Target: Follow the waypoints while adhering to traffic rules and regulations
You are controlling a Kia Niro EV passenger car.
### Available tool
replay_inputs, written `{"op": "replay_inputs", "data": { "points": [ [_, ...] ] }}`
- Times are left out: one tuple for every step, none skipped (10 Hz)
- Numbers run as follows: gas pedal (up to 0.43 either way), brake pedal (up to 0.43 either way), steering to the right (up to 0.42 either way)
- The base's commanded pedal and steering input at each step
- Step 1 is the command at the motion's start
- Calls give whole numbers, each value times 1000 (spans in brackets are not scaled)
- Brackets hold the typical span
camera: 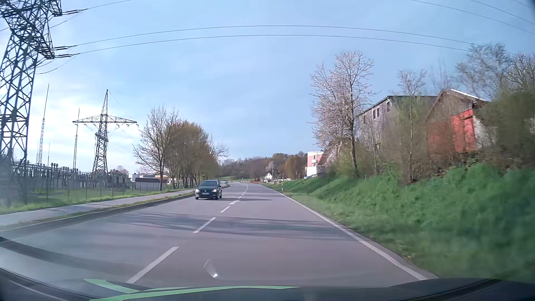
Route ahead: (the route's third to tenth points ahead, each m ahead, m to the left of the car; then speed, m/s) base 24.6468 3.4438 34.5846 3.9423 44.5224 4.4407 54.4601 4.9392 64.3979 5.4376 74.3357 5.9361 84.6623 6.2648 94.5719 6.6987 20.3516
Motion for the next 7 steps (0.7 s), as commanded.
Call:
{"op": "replay_inputs", "data": {
  "points": [
    [260, 0, -1],
    [260, 0, -2],
    [260, 0, -3],
    [260, 0, -3],
    [260, 0, -4],
    [260, 0, -4],
    [260, 0, -4]
  ]
}}
